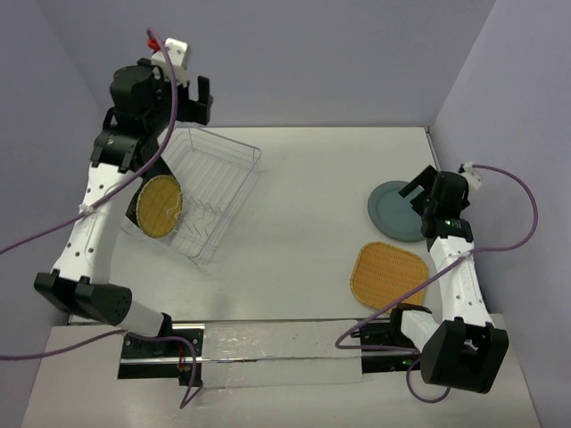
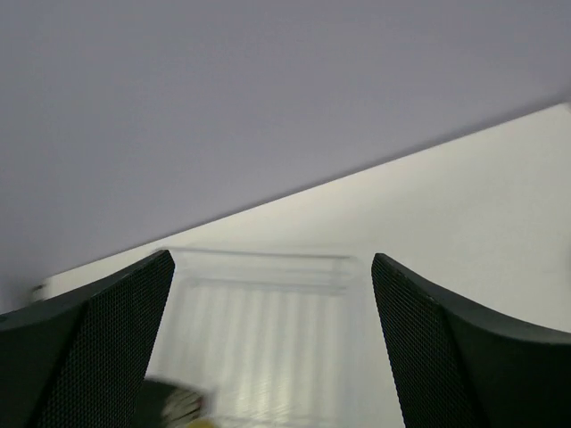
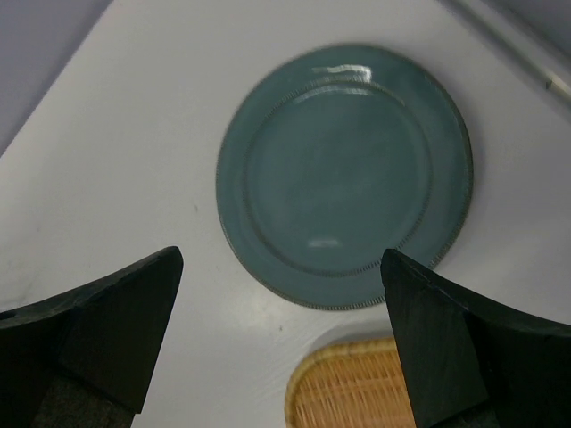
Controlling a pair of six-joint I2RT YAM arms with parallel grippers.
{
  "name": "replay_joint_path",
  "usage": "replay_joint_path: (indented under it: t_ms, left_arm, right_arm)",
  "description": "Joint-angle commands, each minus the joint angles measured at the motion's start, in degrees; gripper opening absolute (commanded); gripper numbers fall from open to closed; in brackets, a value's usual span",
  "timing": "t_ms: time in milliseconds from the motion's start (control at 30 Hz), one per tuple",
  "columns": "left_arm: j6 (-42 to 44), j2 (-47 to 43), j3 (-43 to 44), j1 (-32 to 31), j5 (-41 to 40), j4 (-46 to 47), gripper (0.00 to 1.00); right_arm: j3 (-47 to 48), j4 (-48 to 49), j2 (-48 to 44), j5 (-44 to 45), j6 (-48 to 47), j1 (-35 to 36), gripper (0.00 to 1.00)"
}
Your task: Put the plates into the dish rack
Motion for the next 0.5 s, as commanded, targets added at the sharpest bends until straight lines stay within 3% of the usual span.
replay_joint_path:
  t_ms: [0, 200, 467]
  left_arm:
    - [-13.27, 7.59, 6.05, -5.54, 7.97, 3.84, 0.99]
    - [-15.89, 9.81, -3.1, -10.44, 11.98, 11.74, 0.99]
    - [-17.93, 12.51, -7.22, -13.11, 15.28, 14.36, 1.0]
  right_arm:
    - [-3.58, -3.56, -1.57, -10.98, 2.98, -8.85, 1.0]
    - [-5.47, -3.56, 2.64, -13.98, 2.2, -18.01, 1.0]
    - [-2.76, -1.24, 14.84, -13.88, 2.73, -21.5, 1.0]
